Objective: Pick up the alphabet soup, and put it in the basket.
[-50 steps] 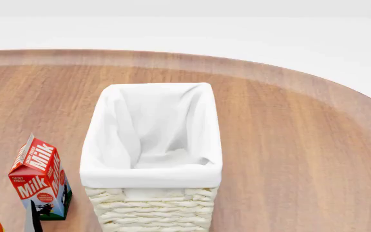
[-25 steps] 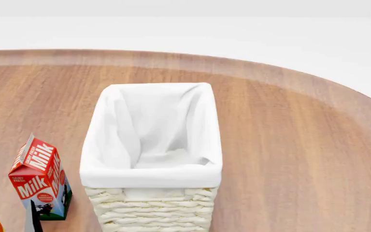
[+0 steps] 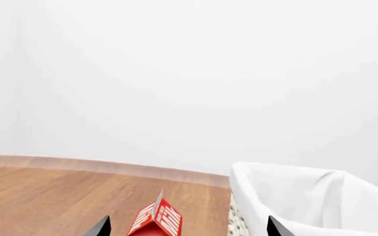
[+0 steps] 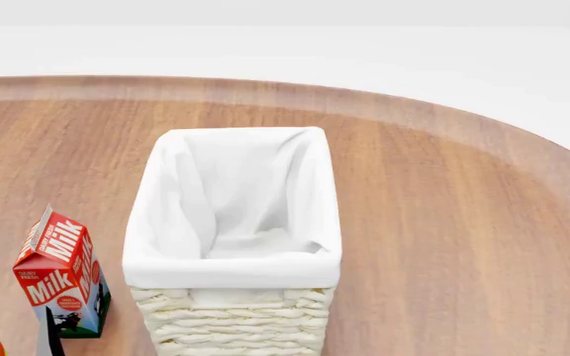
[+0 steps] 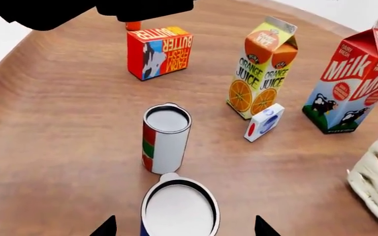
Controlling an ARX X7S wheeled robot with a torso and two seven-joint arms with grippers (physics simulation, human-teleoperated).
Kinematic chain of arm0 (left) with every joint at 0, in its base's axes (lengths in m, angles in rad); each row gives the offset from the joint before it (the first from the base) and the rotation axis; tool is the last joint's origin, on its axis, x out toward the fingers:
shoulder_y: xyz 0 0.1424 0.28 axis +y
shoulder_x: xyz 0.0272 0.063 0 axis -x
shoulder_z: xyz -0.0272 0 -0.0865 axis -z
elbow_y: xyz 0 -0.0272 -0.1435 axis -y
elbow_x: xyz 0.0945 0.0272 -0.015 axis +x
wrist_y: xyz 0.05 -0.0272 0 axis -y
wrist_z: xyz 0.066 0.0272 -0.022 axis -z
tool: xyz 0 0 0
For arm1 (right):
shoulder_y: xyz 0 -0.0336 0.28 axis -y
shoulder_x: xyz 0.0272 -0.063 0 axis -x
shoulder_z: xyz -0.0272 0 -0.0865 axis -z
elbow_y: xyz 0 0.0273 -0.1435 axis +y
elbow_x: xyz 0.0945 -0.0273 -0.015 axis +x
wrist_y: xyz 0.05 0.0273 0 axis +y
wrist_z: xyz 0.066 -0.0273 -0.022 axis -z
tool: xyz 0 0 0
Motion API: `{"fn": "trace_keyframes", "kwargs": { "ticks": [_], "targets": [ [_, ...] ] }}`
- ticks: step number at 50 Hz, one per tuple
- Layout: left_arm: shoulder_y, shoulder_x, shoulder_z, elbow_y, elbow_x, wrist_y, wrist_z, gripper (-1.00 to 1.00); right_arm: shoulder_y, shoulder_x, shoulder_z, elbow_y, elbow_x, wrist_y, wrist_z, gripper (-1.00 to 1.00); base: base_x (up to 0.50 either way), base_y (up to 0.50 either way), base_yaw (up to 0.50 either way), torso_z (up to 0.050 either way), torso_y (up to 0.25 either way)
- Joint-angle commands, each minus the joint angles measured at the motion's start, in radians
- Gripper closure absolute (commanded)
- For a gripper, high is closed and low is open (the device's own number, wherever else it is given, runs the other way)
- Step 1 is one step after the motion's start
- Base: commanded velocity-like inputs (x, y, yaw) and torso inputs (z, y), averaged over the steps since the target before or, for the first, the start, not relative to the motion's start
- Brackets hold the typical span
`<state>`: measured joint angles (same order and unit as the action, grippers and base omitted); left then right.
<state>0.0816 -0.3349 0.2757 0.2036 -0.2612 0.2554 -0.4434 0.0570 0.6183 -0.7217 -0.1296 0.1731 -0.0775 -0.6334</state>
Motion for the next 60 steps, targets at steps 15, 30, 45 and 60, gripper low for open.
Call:
{"fn": "trace_keyframes", "kwargs": {
  "ticks": [15,30,45,60],
  "targets": [
    [0.001,-0.007,0.004,0.005,-0.002,0.0,-0.007,-1.0,0.053,-0.05,-0.036,0.061,-0.011,0.03,-0.03,-1.0,0.0,0.0,0.0,0.0,0.0],
    [0.004,-0.01,0.004,0.006,-0.004,0.006,-0.01,-1.0,0.067,-0.071,-0.061,0.088,-0.039,0.039,-0.03,-1.0,0.0,0.0,0.0,0.0,0.0],
    [0.0,-0.01,0.008,0.001,-0.006,0.009,-0.011,-1.0,0.076,-0.077,-0.077,0.106,-0.063,0.047,-0.026,-1.0,0.0,0.0,0.0,0.0,0.0],
    [0.0,-0.013,0.01,0.002,-0.007,0.012,-0.014,-1.0,0.089,-0.091,-0.095,0.132,-0.098,0.065,-0.012,-1.0,0.0,0.0,0.0,0.0,0.0]
  ]
}}
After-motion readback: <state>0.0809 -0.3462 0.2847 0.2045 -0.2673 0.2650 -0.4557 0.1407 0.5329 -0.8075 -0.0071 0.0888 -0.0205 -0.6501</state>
